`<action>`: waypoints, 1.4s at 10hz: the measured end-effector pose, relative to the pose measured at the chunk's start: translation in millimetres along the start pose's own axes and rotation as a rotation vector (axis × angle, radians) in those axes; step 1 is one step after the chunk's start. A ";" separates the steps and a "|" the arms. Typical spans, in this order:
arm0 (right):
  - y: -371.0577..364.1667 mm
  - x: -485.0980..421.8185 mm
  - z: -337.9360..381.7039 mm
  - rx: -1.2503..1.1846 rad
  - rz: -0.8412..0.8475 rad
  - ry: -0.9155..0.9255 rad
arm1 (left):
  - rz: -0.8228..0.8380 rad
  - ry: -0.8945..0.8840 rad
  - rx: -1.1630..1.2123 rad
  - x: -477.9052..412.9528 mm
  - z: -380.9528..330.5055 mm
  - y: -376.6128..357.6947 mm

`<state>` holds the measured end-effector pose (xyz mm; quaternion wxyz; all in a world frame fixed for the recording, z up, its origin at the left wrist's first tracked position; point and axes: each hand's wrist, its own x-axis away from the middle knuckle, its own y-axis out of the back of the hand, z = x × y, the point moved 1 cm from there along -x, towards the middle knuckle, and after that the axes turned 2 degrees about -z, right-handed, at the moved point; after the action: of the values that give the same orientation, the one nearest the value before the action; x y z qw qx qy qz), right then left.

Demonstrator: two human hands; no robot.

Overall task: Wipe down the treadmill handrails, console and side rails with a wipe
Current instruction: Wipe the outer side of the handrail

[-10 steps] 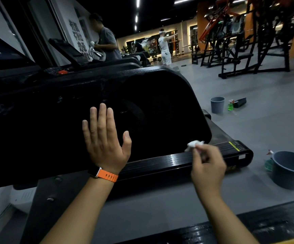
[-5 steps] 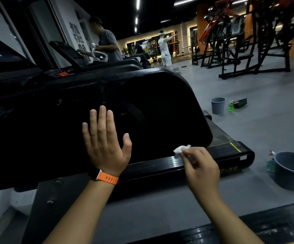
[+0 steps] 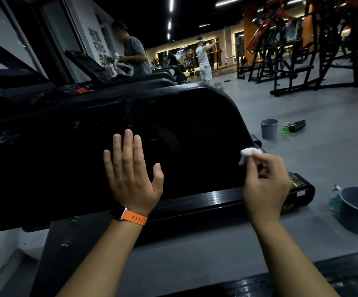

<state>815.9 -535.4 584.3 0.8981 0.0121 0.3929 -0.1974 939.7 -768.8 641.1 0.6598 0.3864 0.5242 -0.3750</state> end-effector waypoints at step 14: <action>-32.6 -57.0 57.3 -0.069 -0.049 0.114 | 0.014 0.012 0.015 0.9 0.2 0.6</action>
<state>809.3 -555.9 668.7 0.8690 -0.0174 0.4502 -0.2048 940.4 -768.8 640.3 0.6564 0.3972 0.5224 -0.3721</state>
